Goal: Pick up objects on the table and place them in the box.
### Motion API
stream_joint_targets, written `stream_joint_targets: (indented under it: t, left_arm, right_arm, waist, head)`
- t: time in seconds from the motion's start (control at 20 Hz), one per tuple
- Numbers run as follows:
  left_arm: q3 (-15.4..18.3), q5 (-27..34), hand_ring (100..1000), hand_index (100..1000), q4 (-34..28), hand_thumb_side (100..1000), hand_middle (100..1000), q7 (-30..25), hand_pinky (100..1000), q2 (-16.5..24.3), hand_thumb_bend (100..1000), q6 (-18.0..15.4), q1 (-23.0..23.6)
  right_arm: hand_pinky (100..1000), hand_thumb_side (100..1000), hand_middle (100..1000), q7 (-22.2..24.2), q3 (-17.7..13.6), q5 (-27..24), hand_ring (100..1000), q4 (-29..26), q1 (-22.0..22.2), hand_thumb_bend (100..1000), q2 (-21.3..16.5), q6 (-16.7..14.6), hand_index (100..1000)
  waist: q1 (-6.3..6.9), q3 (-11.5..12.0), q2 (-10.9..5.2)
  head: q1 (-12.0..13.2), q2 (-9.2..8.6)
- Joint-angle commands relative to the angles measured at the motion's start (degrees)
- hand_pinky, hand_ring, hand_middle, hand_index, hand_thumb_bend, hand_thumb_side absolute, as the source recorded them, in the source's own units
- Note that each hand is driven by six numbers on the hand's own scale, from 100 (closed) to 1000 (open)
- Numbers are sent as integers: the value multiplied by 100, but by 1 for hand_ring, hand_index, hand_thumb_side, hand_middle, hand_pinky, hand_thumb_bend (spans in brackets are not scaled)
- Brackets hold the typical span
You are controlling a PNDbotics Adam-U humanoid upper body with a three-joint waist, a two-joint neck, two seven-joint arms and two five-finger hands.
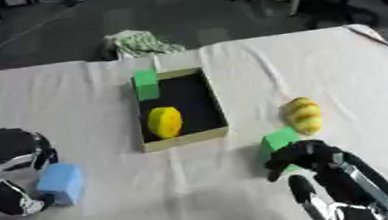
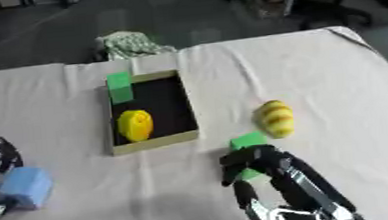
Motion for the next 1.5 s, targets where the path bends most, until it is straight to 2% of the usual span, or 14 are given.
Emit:
stream_joint_targets:
  t: [0.05, 0.25, 0.45, 0.65, 0.9, 1.15, 1.5]
  left_arm:
    - [123, 192, 562, 680, -248, 355, 515, -8, 733, 160, 250, 113, -267]
    - [159, 95, 574, 693, -13, 330, 525, 216, 733, -201, 212, 365, -788]
    - [63, -176, 584, 705, 721, 292, 529, 608, 737, -844, 133, 542, -1459]
    - [18, -459, 596, 715, 1518, 280, 539, 1015, 741, -1459, 100, 621, -1876]
    - [15, -643, 606, 728, 2295, 276, 551, 1318, 745, -1976, 100, 568, -2086]
    - [14, -814, 612, 739, 2780, 273, 559, 1528, 746, -2322, 100, 530, -2131]
    - [94, -921, 610, 757, 3160, 265, 556, 2069, 746, -2590, 100, 964, -2147]
  right_arm:
    - [723, 403, 550, 4, -19, 11, 581, -118, -20, 100, -80, 12, 765]
    - [723, 401, 549, 17, -2, -1, 581, -118, -1, 100, -70, 28, 764]
    - [723, 400, 549, 20, 5, -14, 580, -118, 21, 100, -55, 36, 764]
    - [722, 400, 548, 47, 38, -44, 580, -118, 20, 100, -33, 40, 764]
    - [722, 398, 548, 77, 64, -76, 580, -118, 21, 100, -18, 51, 764]
    - [722, 397, 547, 111, 90, -107, 580, -118, 7, 100, -9, 57, 764]
    - [722, 395, 546, 139, 113, -134, 579, -118, -9, 100, -4, 60, 764]
  waist:
    - [18, -11, -114]
    - [8, -37, -135]
    - [-22, -41, -154]
    - [-57, -77, -163]
    - [-76, -130, -164]
    - [-91, -170, -159]
    - [-104, -203, -150]
  head:
    - [-12, -12]
    - [-4, 10]
    - [-2, 37]
    - [38, 51]
    - [82, 73]
    - [95, 82]
    - [116, 81]
